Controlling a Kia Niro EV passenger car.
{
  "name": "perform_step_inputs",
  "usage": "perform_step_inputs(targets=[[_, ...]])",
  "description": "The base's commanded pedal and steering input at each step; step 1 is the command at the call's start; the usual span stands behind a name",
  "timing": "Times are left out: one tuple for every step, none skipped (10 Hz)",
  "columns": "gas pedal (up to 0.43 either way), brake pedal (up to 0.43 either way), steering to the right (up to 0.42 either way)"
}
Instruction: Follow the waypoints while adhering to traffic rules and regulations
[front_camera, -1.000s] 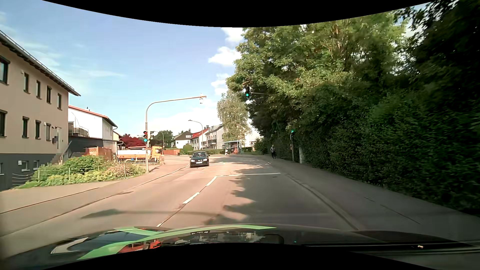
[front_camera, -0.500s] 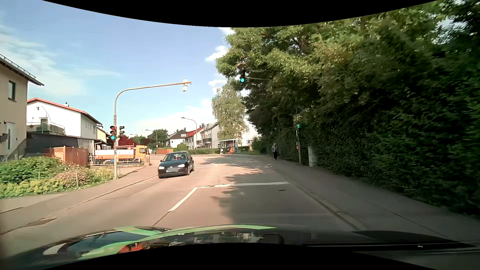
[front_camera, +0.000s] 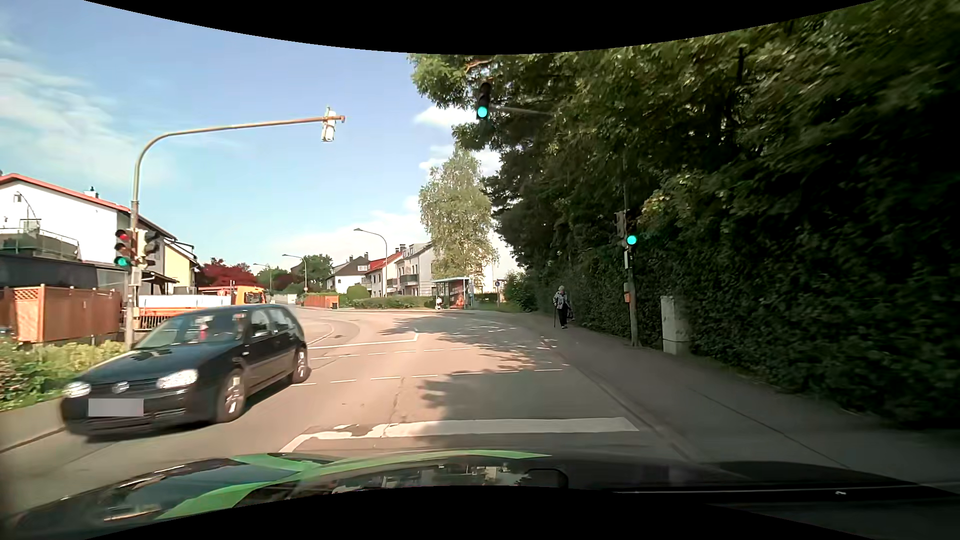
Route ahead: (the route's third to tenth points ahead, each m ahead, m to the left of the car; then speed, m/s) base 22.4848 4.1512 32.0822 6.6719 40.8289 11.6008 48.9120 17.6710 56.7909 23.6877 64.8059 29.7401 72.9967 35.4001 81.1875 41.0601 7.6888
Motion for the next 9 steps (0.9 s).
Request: perform_step_inputs(targets=[[0.11,0.0,-0.019],[0.11,0.0,-0.024],[0.11,0.0,-0.029],[0.189,0.0,-0.031],[0.248,0.0,-0.034],[0.248,0.0,-0.038],[0.228,0.0,-0.042],[0.197,0.0,-0.044],[0.197,0.0,-0.044]])
